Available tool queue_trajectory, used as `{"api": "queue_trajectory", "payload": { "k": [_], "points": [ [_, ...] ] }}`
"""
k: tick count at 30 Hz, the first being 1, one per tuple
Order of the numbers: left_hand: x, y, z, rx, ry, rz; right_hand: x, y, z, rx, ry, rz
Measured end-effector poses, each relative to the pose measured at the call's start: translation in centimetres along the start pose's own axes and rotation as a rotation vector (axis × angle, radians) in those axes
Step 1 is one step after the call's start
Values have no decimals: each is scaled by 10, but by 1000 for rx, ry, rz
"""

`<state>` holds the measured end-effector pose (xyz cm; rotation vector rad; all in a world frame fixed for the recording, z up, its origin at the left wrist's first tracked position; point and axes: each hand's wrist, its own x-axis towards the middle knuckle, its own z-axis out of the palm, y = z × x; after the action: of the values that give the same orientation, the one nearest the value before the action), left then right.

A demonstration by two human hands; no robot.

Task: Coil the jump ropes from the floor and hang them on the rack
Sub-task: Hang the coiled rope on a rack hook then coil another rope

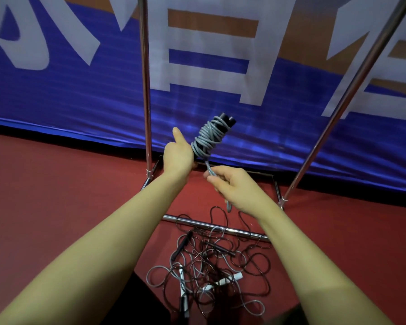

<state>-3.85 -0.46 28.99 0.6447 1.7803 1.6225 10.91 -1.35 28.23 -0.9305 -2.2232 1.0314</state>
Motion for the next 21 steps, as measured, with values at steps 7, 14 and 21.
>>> {"api": "queue_trajectory", "payload": {
  "k": [7, 14, 21],
  "points": [
    [7, -3, -6, 335, 95, 94, -2, -11, 9, -62, -53, -51],
    [-1, -8, -7, 779, 168, 388, -5, -12, 12, -170, -81, -129],
    [-3, -14, -9, 1035, 53, 746, -5, -7, -5, -386, 131, -274]
  ]
}}
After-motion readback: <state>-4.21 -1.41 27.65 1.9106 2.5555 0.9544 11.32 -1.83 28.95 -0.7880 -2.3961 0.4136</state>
